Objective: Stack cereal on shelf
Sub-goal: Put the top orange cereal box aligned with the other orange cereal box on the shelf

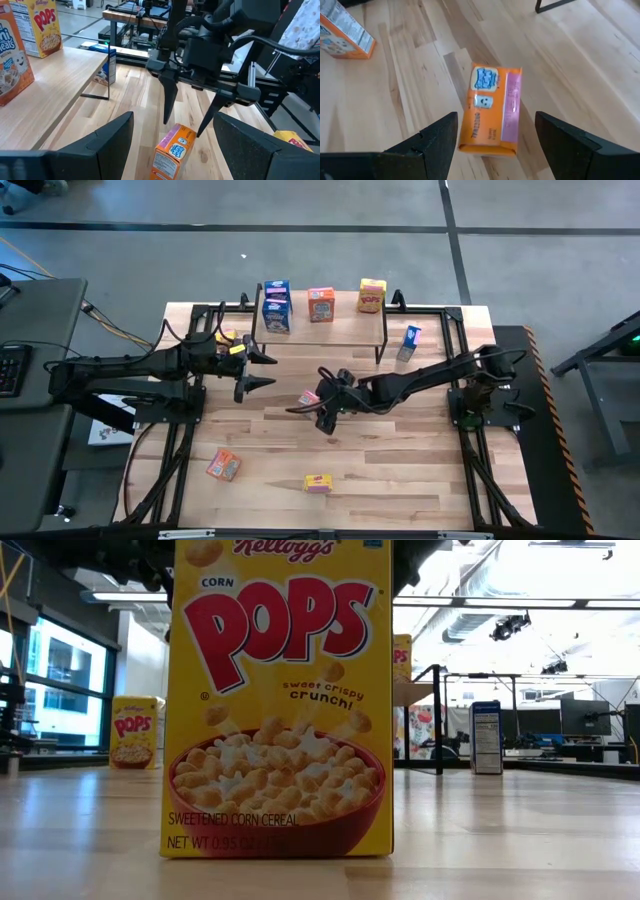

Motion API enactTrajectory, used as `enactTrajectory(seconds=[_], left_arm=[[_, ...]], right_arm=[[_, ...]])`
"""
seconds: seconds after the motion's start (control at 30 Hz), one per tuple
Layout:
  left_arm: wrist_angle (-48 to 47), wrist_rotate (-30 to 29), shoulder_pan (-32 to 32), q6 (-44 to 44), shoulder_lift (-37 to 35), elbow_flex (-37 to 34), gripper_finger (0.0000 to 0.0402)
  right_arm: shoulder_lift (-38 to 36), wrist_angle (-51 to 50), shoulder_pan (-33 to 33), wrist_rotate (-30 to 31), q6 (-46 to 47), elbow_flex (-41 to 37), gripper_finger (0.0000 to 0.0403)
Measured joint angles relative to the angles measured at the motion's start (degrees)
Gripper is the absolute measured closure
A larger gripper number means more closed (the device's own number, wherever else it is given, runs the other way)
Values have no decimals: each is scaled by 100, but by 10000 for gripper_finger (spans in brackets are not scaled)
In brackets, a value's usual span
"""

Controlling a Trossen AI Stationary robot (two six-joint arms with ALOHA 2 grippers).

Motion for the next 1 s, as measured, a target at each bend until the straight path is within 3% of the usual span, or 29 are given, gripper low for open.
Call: enactTrajectory(seconds=[0.6,1.0], left_arm=[[-40,0,0,2,1,0,135],[-40,0,0,2,-1,0,135]], right_arm=[[394,94,27,63,1,-7,147],[394,94,37,-8,-53,-7,246]])
